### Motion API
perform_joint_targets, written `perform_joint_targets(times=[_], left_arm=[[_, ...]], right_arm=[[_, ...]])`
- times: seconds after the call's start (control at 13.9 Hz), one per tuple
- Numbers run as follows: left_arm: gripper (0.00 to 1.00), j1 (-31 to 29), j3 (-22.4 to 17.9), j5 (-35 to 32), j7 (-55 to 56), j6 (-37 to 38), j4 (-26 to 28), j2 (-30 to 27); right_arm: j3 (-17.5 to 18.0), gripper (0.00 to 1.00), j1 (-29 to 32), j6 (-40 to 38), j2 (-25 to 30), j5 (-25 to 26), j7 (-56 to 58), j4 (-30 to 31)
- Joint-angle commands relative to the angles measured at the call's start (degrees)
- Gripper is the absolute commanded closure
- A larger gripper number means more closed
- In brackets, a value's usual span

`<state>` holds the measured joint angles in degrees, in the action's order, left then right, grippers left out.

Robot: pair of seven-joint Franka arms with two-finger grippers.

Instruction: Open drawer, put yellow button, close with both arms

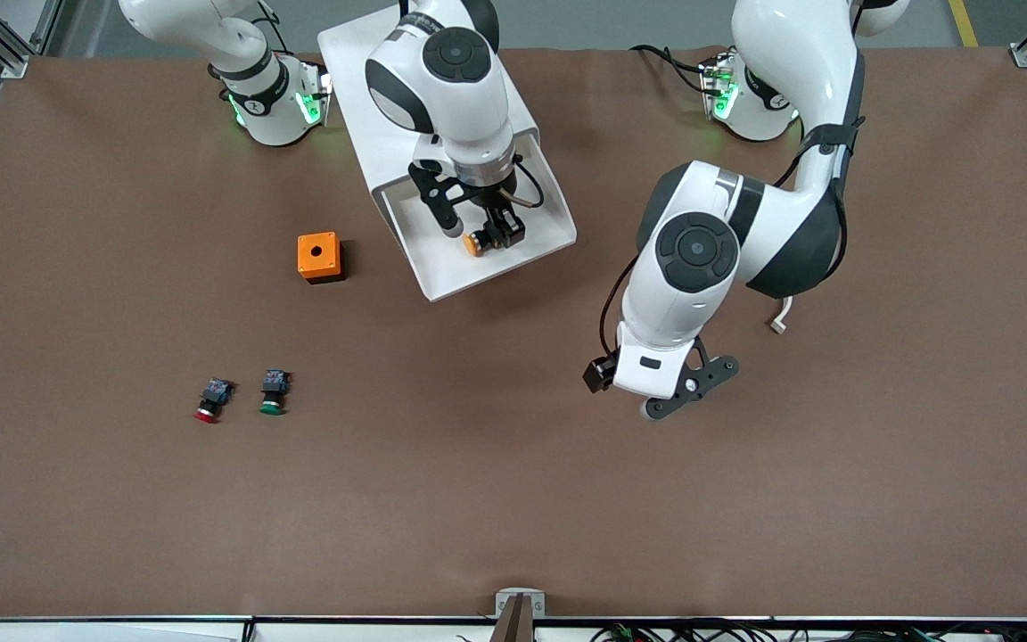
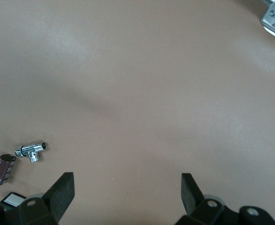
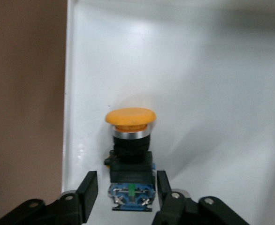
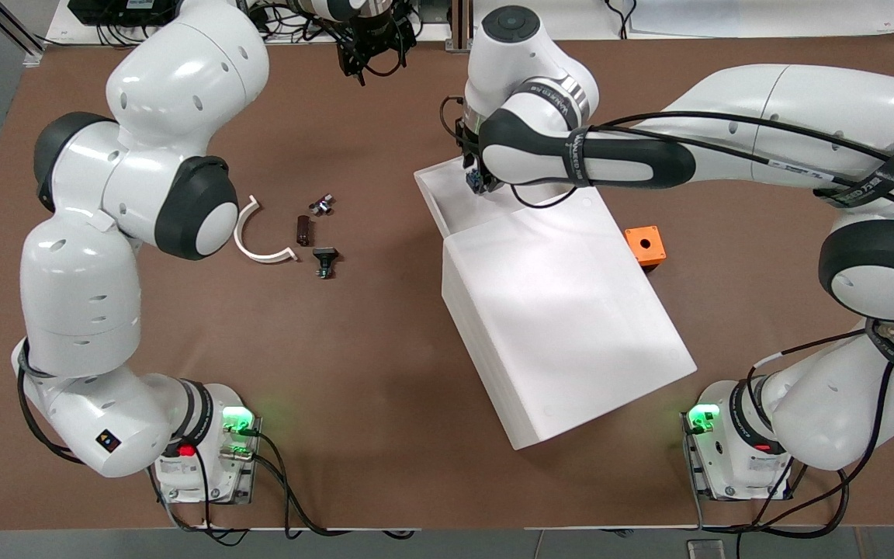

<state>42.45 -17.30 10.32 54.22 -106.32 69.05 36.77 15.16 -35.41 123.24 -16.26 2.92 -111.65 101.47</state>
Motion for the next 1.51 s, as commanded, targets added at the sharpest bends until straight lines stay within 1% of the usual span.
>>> perform_joint_targets(times=[0.0, 0.14, 0.22, 0.36, 0.5, 0.65, 0.79, 0.94, 1.01, 1.3, 1.44], left_arm=[[0.0, 2.19, -0.63, -1.27, 0.54, -0.82, 2.76, -1.44], [0.0, 3.6, -0.63, -1.18, 3.33, -0.73, 4.25, -1.62], [0.0, 4.3, -0.63, -1.27, 5.87, -0.73, 4.95, -1.88], [0.0, 5.88, -0.63, -1.27, 6.51, -0.64, 6.19, -2.49], [0.0, 7.2, -0.54, -1.27, 6.78, -0.73, 6.28, -2.58], [0.0, 8.78, -0.54, -1.27, 6.78, -0.73, 6.28, -2.5], [0.0, 10.89, -0.54, -1.01, 7.3, -0.99, 6.28, -2.23], [0.0, 13.17, -0.54, -1.0, 8.53, -1.08, 6.28, -1.88], [0.0, 13.97, -0.54, -1.0, 9.41, -1.17, 6.28, -1.62], [0.0, 16.08, 0.16, -0.3, 10.03, -2.31, 6.45, -1.35], [0.0, 17.22, 0.6, 0.22, 10.29, -2.84, 6.63, -1.18]], right_arm=[[-0.13, 0.0, 2.88, -6.57, -0.52, 0.42, 8.85, -5.38], [-0.04, 0.0, 5.87, -16.41, -0.44, 0.33, 20.71, -10.74], [-0.04, 0.0, 7.62, -19.59, -0.26, -0.1, 26.42, -12.33], [-0.13, 0.0, 12.54, -26.27, 0.35, -1.42, 38.64, -15.59], [-0.13, 0.0, 18.6, -33.21, 1.05, -1.51, 53.31, -19.28], [-0.22, 0.0, 26.06, -37.71, 2.11, -1.51, 68.68, -20.87], [-0.22, 0.0, 33.53, -39.65, 3.08, -1.51, 82.32, -21.05], [-0.48, 0.0, 39.69, -41.76, 3.69, -1.43, 92.7, -21.31], [-0.48, 0.0, 42.16, -42.81, 3.78, -1.43, 96.15, -21.31], [-0.57, 0.0, 47.88, -43.88, 3.87, -0.72, 106.17, -21.92], [-0.39, 0.0, 50.26, -43.53, 3.61, -0.46, 113.98, -22.1]])
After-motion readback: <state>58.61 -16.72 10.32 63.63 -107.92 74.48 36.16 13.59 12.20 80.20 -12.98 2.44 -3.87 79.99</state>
